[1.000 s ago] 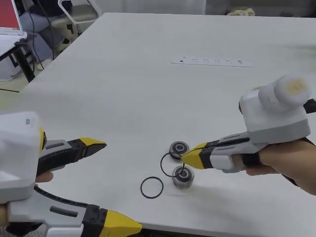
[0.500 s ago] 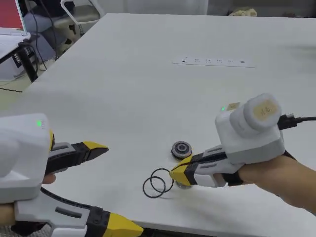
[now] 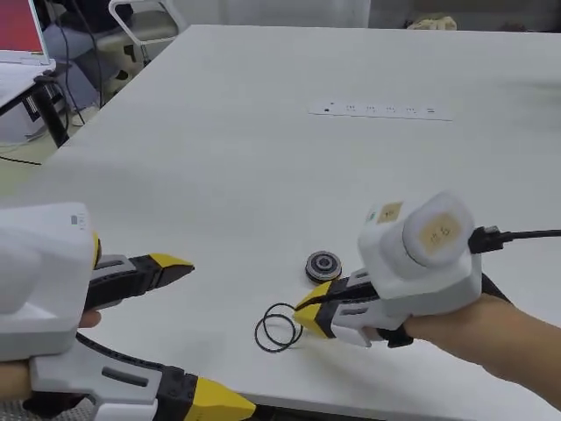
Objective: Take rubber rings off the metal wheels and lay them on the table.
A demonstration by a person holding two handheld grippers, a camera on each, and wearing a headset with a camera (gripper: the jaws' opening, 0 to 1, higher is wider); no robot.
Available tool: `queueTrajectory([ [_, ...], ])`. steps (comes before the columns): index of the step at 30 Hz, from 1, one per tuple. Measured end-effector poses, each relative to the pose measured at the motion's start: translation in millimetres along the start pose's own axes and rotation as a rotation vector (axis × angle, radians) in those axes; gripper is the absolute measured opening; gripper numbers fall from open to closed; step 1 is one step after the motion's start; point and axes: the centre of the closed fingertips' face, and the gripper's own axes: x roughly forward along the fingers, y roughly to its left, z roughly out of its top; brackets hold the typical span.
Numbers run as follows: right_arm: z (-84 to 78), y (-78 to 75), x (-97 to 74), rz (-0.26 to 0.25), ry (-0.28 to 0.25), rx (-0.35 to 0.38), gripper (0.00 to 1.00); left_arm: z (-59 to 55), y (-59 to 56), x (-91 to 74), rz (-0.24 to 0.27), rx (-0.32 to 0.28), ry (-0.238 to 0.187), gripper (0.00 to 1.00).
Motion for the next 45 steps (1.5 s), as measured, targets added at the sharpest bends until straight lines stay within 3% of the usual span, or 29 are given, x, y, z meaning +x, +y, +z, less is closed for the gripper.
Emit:
queueTrajectory([
  [14,0.3,-5.6,0.2,-0.026,0.004,-0.034,0.14,-2.5,-0.6,0.5,-0.006,-0.003,0.013,0.94],
  [36,26.1,-31.3,-22.5,-0.087,-0.096,0.037,0.19,-4.3,-1.2,1.3,-0.011,0.002,0.027,0.93],
  [41,31.7,-39.1,-29.6,-0.102,-0.126,0.053,0.22,-1.7,-2.4,1.2,-0.019,0.005,0.014,0.94],
  [45,32.3,-47.0,-34.8,-0.115,-0.146,0.074,0.24,9.3,-3.5,-0.9,-0.026,0.012,-0.042,0.94],
])
